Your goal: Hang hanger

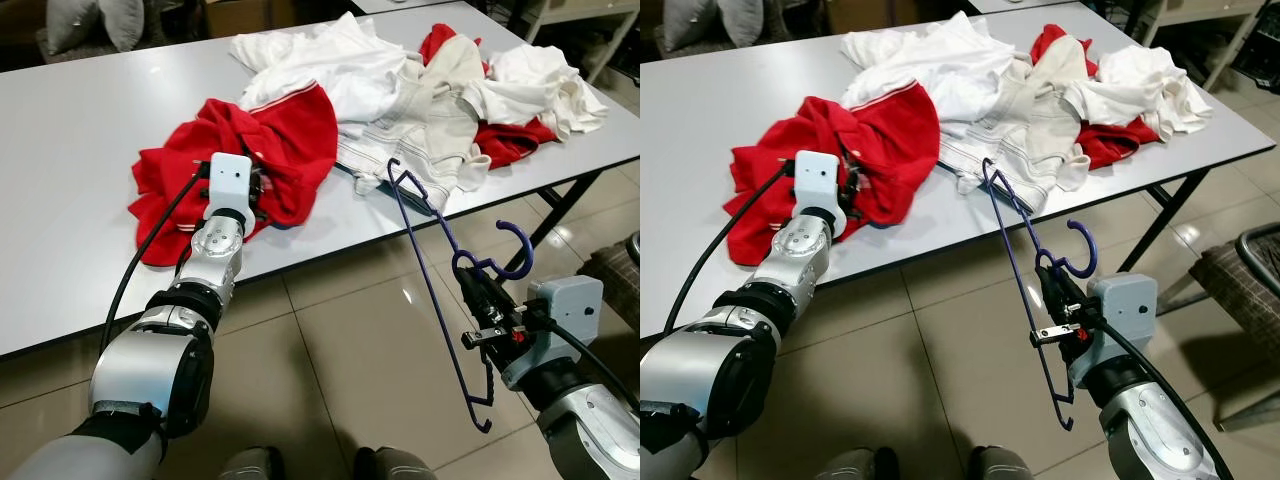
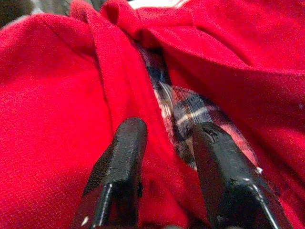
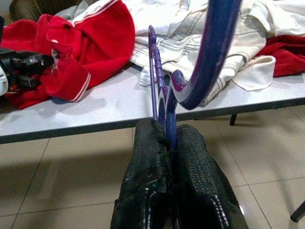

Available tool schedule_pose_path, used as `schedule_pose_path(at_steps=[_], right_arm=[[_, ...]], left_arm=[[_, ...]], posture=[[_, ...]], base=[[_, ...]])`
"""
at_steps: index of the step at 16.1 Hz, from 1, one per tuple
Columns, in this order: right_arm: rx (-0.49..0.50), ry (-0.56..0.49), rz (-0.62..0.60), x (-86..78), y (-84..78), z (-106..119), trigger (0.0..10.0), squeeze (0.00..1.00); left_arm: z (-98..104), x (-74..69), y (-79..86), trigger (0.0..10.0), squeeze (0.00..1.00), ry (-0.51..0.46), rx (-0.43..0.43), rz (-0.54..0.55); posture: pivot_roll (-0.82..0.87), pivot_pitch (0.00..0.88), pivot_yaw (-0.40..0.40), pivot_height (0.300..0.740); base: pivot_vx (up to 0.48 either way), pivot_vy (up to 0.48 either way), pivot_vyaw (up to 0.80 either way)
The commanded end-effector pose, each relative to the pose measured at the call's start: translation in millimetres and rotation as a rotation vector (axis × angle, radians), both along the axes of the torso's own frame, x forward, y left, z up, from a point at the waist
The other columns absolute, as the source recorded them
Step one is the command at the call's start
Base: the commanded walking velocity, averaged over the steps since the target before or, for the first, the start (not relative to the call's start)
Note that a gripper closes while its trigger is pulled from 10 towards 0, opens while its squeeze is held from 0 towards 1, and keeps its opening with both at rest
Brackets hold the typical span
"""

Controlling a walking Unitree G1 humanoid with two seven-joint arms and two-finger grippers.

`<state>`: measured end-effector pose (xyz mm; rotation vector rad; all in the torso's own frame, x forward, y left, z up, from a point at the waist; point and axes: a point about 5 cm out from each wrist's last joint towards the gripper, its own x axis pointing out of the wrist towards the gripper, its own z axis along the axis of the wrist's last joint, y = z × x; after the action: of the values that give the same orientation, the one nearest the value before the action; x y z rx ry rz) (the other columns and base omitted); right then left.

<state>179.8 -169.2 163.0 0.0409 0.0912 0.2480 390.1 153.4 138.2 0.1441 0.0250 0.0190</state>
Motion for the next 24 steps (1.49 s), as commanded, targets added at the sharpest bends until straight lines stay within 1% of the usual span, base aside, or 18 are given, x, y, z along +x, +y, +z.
schedule_pose_path(at_steps=[1,2,3,4,6,7,8,10,11,12,14,15,16,17,18,19,21,24], right_arm=[[-0.006,0.007,-0.001,-3.0,0.3,1,10.0,0.00],[-0.005,0.007,-0.001,-3.2,0.6,1,10.0,0.00],[-0.005,0.008,0.001,-3.1,0.8,1,10.0,0.00],[-0.007,0.010,0.005,-2.9,1.3,1,10.0,0.00],[-0.011,0.011,0.008,-2.4,1.8,0,10.0,0.00],[-0.011,0.011,0.008,-2.4,1.8,0,10.0,0.00],[-0.012,0.010,0.007,-2.2,1.9,0,10.0,0.00],[-0.014,0.009,0.003,-1.8,0.9,1,10.0,0.00],[-0.015,0.009,0.004,-1.6,0.9,0,10.0,0.00],[-0.018,0.009,0.006,-1.3,1.1,0,10.0,0.00],[-0.019,0.008,0.009,-0.4,1.1,0,10.0,0.00],[-0.020,0.007,0.011,0.5,1.1,0,10.0,0.00],[-0.021,0.005,0.012,1.3,1.0,0,10.0,0.00],[-0.021,0.004,0.012,1.6,0.9,0,10.0,0.00],[-0.021,0.003,0.012,2.1,0.8,0,10.0,0.00],[-0.023,0.001,0.013,2.7,0.5,1,10.0,0.00],[-0.025,-0.002,0.013,3.9,0.2,1,10.0,0.00],[-0.027,-0.004,0.014,5.2,0.2,1,10.0,0.00]], left_arm=[[0,-2.6,5.7,10.0,0.00,-0.042,-0.007,0.030],[3,-3.0,4.5,10.0,0.00,-0.078,-0.017,0.025],[3,-3.4,4.5,10.0,0.00,-0.087,-0.018,0.027],[1,-4.0,5.9,10.0,0.00,-0.077,-0.008,0.042],[-7,-6.2,17.0,10.0,0.00,-0.027,0.011,0.122],[-7,-6.2,17.0,10.0,0.00,-0.027,0.011,0.122],[-7,-6.9,20.8,10.0,0.00,-0.034,0.037,0.149],[0,-6.7,25.6,10.0,0.00,-0.095,0.049,0.190],[3,-5.9,22.9,10.0,0.00,-0.112,0.019,0.166],[1,-5.7,21.2,10.0,0.00,-0.091,0.024,0.158],[-6,-6.0,19.4,10.0,0.00,-0.030,0.001,0.143],[-12,-6.4,16.5,10.0,0.00,0.014,-0.019,0.112],[-17,-6.9,11.7,10.0,0.00,0.055,-0.056,0.059],[-17,-6.9,9.5,10.0,0.00,0.057,-0.068,0.035],[-15,-6.3,5.3,7.9,0.00,0.040,-0.104,-0.009],[-12,-5.4,1.0,3.2,0.00,0.030,-0.138,-0.052],[-10,-4.5,-1.3,0.0,0.00,0.029,-0.148,-0.085],[-12,-4.6,-2.0,0.0,0.00,0.052,-0.130,-0.112]], posture=[[-0.23,0.154,0.020,0.740],[-0.23,0.154,0.019,0.740],[-0.23,0.154,0.019,0.740],[-0.23,0.153,0.019,0.740],[-0.23,0.152,0.022,0.740],[-0.23,0.152,0.022,0.740],[-0.23,0.151,0.025,0.740],[-0.23,0.152,0.026,0.740],[-0.23,0.151,0.024,0.740],[-0.23,0.151,0.025,0.740],[-0.23,0.150,0.023,0.740],[-0.23,0.147,0.022,0.740],[-0.23,0.145,0.022,0.740],[-0.23,0.144,0.022,0.740],[-0.23,0.143,0.022,0.740],[-0.23,0.141,0.022,0.740],[-0.22,0.140,0.021,0.740],[-0.22,0.135,0.021,0.740]], base=[[0.000,0.000,0.00],[0.000,0.000,0.00],[0.000,0.000,0.00],[0.000,0.000,0.00],[0.000,0.000,0.00],[0.000,0.000,0.00],[0.000,0.000,0.00],[0.000,0.000,0.00],[0.000,0.000,0.00],[0.000,0.000,0.00],[0.000,0.000,0.00],[0.000,0.000,0.00],[0.000,0.000,0.00],[0.000,0.000,0.00],[0.000,0.000,0.00],[0.000,0.000,0.00],[0.000,0.000,0.00],[0.000,0.000,0.00]])
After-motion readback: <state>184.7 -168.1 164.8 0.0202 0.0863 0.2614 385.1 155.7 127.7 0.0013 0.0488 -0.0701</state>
